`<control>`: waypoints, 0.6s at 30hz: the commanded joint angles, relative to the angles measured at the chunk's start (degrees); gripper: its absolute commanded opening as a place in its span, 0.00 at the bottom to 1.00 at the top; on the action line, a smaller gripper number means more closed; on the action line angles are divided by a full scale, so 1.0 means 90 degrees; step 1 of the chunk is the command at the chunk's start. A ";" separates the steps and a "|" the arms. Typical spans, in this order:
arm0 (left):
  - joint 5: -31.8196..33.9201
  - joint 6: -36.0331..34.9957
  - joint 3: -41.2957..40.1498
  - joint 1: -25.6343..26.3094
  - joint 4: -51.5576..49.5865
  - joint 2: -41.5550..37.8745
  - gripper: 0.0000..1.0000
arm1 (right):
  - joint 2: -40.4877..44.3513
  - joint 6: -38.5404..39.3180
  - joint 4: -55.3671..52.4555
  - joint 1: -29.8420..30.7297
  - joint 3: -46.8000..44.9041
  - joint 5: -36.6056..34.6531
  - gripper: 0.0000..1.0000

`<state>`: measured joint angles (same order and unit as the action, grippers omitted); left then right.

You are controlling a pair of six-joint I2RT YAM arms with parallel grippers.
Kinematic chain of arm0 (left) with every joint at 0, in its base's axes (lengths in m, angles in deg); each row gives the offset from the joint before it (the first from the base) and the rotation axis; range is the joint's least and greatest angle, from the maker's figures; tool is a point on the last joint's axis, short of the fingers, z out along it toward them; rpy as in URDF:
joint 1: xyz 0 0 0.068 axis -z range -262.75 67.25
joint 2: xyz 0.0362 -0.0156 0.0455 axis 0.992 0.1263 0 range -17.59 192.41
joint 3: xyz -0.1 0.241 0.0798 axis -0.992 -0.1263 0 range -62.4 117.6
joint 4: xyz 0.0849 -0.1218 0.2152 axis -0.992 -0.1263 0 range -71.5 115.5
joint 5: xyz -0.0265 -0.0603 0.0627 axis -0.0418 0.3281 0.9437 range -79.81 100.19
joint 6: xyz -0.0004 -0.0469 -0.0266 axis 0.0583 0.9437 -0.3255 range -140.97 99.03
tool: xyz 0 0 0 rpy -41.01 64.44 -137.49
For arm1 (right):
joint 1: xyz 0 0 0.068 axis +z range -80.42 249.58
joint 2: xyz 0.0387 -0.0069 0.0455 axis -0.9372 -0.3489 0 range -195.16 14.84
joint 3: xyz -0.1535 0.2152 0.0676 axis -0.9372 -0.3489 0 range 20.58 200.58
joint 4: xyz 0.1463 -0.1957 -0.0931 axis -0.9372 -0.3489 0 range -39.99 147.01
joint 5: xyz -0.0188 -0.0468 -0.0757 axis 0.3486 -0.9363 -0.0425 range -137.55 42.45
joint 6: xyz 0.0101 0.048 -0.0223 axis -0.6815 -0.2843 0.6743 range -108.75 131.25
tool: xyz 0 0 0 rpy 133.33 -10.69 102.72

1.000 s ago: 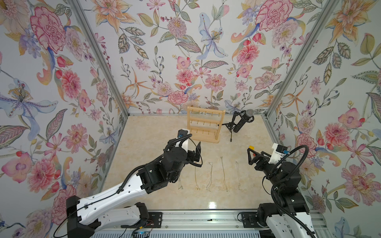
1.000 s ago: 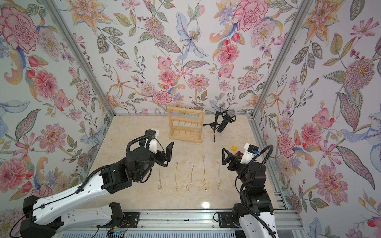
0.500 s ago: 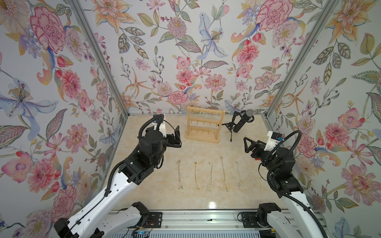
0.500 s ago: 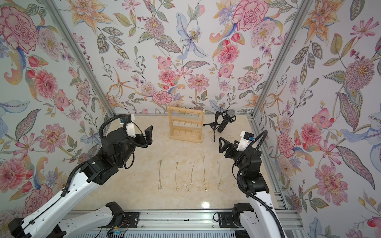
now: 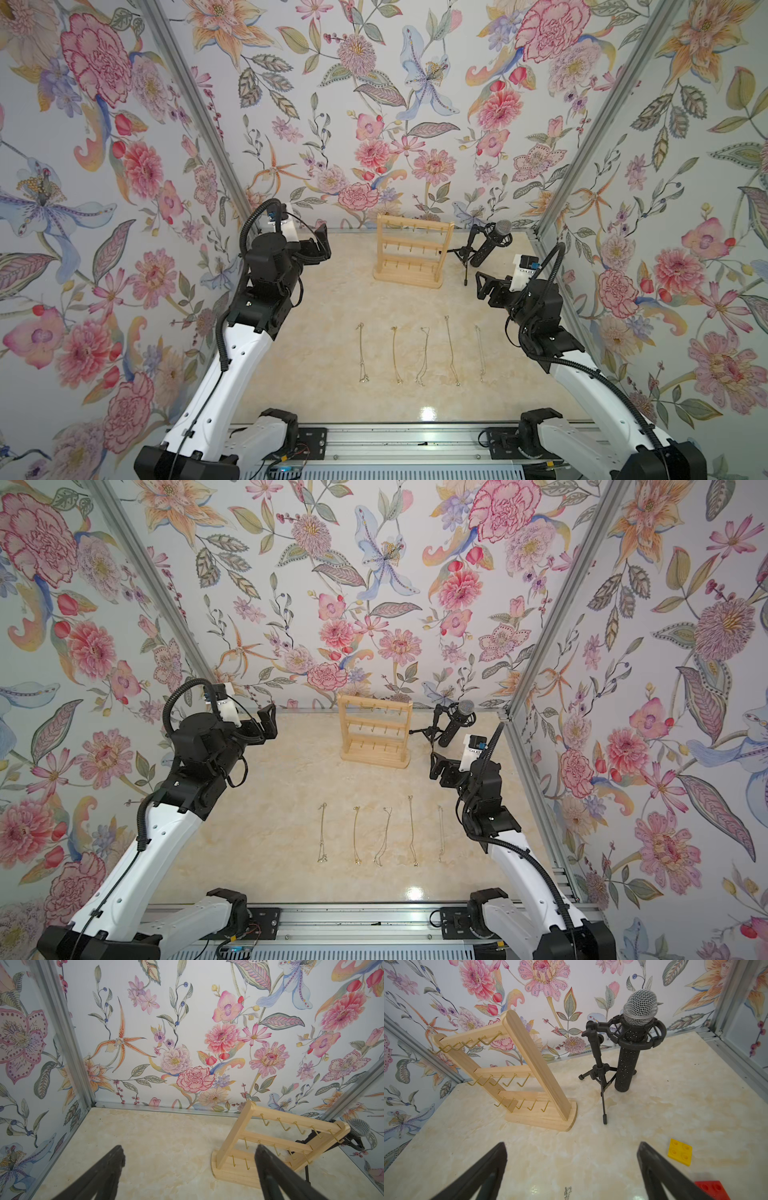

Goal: Take the necklace off the jewelry display stand
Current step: Reset both arms

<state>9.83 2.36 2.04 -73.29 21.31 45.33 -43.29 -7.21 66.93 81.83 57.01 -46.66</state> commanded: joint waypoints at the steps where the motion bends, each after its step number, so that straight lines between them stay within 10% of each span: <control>1: -0.0942 0.0434 -0.0776 -0.0696 0.1125 0.0058 0.99 | -0.0261 0.0330 0.0401 0.0040 0.0040 -0.0523 1.00; 18: -0.0918 -0.0444 -0.4065 -0.1930 0.4207 -0.0060 0.99 | -0.0095 0.0571 0.1367 -0.0077 -0.1059 -0.2256 1.00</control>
<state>2.88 1.79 -30.83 -90.43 51.78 44.85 -44.62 -3.54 76.48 81.50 48.94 -62.44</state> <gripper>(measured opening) 0.989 0.996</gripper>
